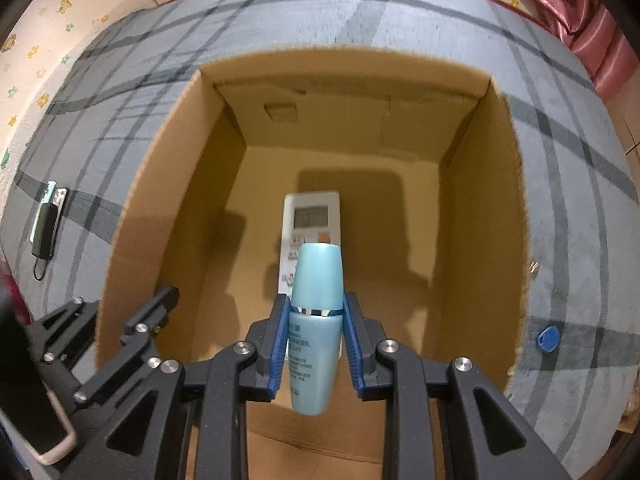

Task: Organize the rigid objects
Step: 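Lift the light-blue bottle with the right gripper and carry it over the box, then open the right gripper to drop the light-blue bottle into the box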

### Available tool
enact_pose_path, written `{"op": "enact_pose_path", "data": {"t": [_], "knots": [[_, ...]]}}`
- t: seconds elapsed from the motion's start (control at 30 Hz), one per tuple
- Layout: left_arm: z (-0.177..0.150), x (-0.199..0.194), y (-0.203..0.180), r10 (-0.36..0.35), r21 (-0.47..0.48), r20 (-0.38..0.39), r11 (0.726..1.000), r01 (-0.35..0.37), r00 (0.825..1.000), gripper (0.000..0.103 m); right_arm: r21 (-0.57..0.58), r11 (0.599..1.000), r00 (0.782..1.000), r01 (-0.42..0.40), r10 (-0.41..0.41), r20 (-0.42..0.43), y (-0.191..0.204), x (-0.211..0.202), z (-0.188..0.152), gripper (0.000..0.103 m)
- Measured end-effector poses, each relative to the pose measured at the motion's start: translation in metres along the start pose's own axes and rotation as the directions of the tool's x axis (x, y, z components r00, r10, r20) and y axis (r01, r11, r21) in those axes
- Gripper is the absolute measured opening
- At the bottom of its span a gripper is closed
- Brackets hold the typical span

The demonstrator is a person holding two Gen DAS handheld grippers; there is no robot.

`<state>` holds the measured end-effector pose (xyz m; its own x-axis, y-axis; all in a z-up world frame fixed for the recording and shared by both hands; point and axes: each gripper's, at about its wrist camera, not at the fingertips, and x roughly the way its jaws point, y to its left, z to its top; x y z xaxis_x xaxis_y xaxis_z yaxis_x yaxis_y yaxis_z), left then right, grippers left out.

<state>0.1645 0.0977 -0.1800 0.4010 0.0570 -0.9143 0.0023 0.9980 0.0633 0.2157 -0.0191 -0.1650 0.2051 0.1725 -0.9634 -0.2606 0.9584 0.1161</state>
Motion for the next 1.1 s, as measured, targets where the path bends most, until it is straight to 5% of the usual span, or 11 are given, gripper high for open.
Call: {"op": "enact_pose_path", "data": {"t": [0.27, 0.8, 1.1], "knots": [[0.0, -0.001, -0.001, 0.004, 0.002, 0.001, 1.0, -0.004, 1.0, 0.013, 0.027, 1.0, 0.997, -0.014, 0.016, -0.077, 0.002, 0.027, -0.008, 0.027], [0.0, -0.003, -0.002, 0.008, 0.002, 0.002, 1.0, -0.008, 1.0, 0.013, 0.012, 1.0, 0.998, -0.009, 0.01, -0.063, 0.006, 0.025, -0.006, 0.028], [0.0, -0.002, -0.004, 0.013, 0.004, 0.003, 1.0, -0.013, 1.0, 0.013, -0.002, 1.0, 1.0, 0.005, -0.005, -0.008, 0.009, 0.006, -0.004, 0.044]]}}
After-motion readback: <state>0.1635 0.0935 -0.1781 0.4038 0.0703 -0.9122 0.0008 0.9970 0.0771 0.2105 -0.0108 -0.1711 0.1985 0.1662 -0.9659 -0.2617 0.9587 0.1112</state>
